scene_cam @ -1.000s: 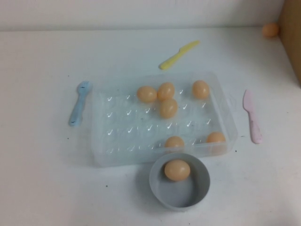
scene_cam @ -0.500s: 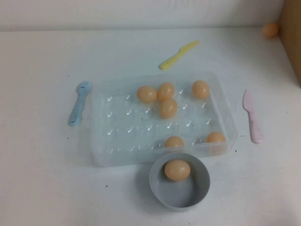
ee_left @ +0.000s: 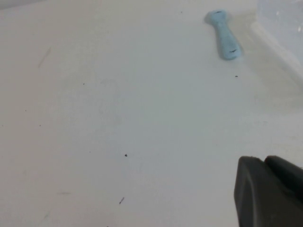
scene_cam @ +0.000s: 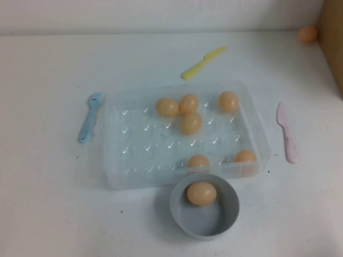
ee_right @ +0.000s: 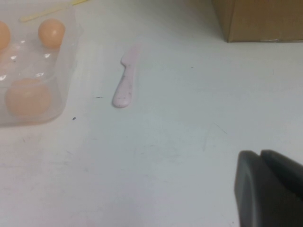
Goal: Take an egg out of the egg box
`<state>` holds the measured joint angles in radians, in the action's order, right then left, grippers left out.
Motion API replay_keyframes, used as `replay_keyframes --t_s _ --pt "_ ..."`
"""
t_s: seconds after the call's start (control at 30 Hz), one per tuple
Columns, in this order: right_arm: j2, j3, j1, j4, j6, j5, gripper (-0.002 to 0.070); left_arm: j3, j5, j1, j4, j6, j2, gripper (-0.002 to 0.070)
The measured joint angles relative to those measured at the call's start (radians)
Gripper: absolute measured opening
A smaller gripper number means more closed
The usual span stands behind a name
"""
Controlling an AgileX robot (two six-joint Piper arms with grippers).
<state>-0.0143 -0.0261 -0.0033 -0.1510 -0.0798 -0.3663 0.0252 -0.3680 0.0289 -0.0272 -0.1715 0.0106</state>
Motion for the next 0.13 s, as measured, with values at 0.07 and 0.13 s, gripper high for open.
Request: replay_keyframes --t_s 0.07,0.13 --pt "0.000 0.000 0.000 0.000 0.000 0.000 -0.0017 0.000 0.000 0.000 0.000 0.000 0.000 -0.0003" --pt "0.000 0.000 0.000 0.000 0.000 0.000 -0.0017 0.000 0.000 0.000 0.000 0.000 0.000 -0.0003"
